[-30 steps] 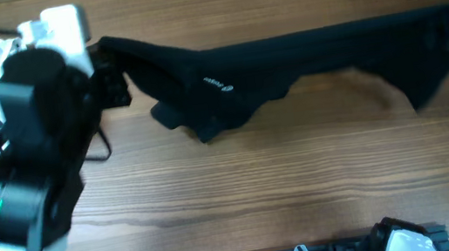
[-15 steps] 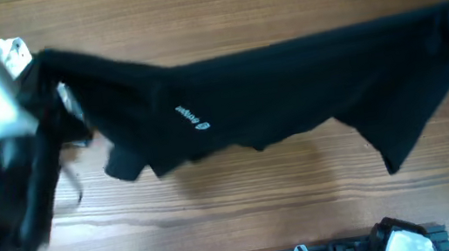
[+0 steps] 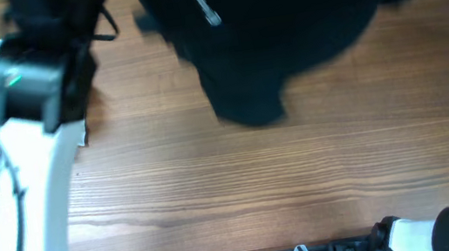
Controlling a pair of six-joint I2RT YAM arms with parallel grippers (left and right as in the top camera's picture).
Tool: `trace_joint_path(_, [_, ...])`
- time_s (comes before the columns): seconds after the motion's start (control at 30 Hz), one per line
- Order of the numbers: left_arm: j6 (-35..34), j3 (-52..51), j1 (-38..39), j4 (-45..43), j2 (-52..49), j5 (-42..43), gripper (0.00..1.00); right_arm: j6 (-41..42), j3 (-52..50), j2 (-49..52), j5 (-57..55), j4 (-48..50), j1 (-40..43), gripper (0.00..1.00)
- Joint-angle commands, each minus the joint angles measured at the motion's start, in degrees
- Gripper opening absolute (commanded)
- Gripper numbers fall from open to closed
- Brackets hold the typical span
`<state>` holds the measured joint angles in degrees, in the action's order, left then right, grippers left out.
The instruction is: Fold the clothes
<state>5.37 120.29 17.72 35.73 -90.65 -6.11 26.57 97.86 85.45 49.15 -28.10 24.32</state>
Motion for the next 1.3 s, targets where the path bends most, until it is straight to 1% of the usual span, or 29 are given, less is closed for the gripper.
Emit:
trace_joint_path(0.0, [2.16, 8.04, -0.20, 7.06, 4.28, 0.07, 0.04, 0.00, 0.94, -3.98, 1.36, -3.21, 1.01, 0.04])
trace_joint_path(0.07, [1.29, 8.04, -0.66, 14.62, 4.50, 0.07, 0.04, -3.21, 0.94, -4.26, -2.49, -9.64, 0.96, 0.04])
trace_joint_path(0.17, [-1.36, 7.89, -1.29, 26.99, 3.04, 0.09, 0.04, -8.39, 0.52, -3.69, -11.41, -21.16, 0.00, 0.04])
trace_joint_path(0.23, [-2.08, 7.74, -1.44, 33.48, 0.96, 0.09, 0.04, -11.85, -0.39, -2.67, -16.55, -26.95, -1.05, 0.04])
trace_joint_path(0.33, [-5.03, 6.69, -1.46, 41.33, -3.10, 0.15, 0.04, -16.15, -2.23, -0.59, -21.46, -34.03, -3.43, 0.04])
trace_joint_path(0.47, [-8.37, 3.63, -1.44, 48.83, -8.61, 0.52, 0.04, -19.15, -8.26, 2.34, -23.56, -37.92, -7.78, 0.04])
trace_joint_path(0.53, [-10.82, 1.03, -1.49, 53.11, -10.73, 0.50, 0.04, -19.12, -14.80, 3.61, -26.03, -38.53, -11.54, 0.04])
trace_joint_path(0.63, [-14.14, -0.76, -1.51, 55.43, -10.54, 0.50, 0.04, -18.91, -18.03, 3.61, -29.44, -39.19, -13.55, 0.04])
trace_joint_path(0.73, [-17.59, -1.68, -1.49, 59.01, -10.54, 0.98, 0.04, -18.43, -18.40, 3.58, -33.16, -42.16, -14.40, 0.04])
trace_joint_path(0.83, [-20.90, -6.23, -1.42, 60.78, -10.14, 1.81, 0.04, -14.38, -18.40, 3.58, -39.39, -46.38, -14.56, 0.04])
trace_joint_path(0.93, [-23.91, -14.40, -1.44, 60.72, -9.11, 2.19, 0.04, -9.79, -18.58, 3.58, -44.59, -49.42, -14.56, 0.04])
trace_joint_path(1.03, [-25.68, -22.43, -1.44, 59.71, -7.78, 2.25, 0.04, -8.96, -19.87, 3.58, -45.83, -52.02, -14.56, 0.04])
trace_joint_path(1.17, [-28.39, -33.35, -1.44, 56.33, -5.55, 2.86, 0.04, -6.99, -24.68, 3.58, -49.22, -53.77, -14.56, 0.04])
trace_joint_path(1.27, [-28.72, -39.71, -1.44, 54.86, -4.44, 3.74, 0.04, -4.96, -30.14, 3.58, -50.23, -53.09, -14.56, 0.04])
